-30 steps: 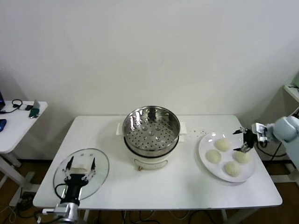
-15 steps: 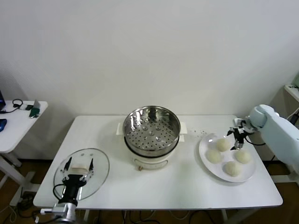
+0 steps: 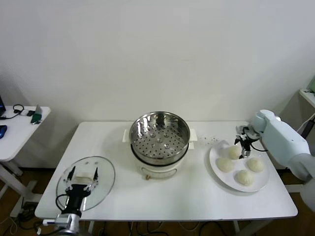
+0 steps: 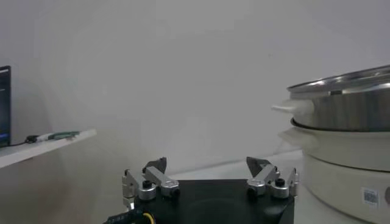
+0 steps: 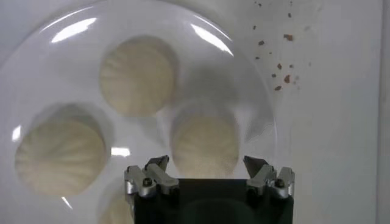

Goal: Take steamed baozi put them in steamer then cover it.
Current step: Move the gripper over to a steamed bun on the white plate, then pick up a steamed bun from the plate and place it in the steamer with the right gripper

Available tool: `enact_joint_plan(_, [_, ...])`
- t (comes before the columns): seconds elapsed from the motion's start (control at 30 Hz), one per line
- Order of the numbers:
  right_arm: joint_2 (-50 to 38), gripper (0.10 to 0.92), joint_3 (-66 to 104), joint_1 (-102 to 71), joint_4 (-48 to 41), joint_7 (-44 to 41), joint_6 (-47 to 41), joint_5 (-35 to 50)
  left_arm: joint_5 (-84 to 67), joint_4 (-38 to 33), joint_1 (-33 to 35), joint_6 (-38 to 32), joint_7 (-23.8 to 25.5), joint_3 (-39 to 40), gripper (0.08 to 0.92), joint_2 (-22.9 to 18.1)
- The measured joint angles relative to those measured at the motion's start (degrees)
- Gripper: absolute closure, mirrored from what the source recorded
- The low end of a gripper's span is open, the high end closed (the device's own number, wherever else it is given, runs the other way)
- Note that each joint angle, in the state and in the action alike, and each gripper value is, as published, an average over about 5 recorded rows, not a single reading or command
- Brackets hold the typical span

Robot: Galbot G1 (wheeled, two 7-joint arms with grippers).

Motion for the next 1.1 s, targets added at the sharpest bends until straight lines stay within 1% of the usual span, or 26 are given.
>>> enact_joint_plan(0.2, [1.5,0.210,0.0,0.2,-1.9,0.0,0.7,-1.5,0.0,0.0,0.2,-0.1,0.0,-0.1,0.177,-0.1])
enact_joint_plan(0.57, [2.4,0.284,0.1,0.3,-3.3,-0.1,1.5,-2.7,-0.1,0.0,0.2,-0.2,-0.2,-0.3,0.177,0.0])
enact_joint_plan(0.7, [2.3,0.295,0.1,0.5,-3.3,-0.1,1.7,-2.8,-0.1,-0.1,0.3,-0.2,-0.2,-0.4,0.177,0.0])
enact_joint_plan(0.9, [1.3,0.296,-1.7,1.7,-1.8,-0.8,1.6,-1.2,-0.2,-0.2,0.5,-0.2,-0.3,-0.6,0.177,0.0])
enact_joint_plan(1.1, [-0.4,0.296,-7.7,5.6,2.2,-1.7,1.9,3.2,-0.5,-0.7,0.9,-0.3,-0.4,-0.9,0.177,0.1])
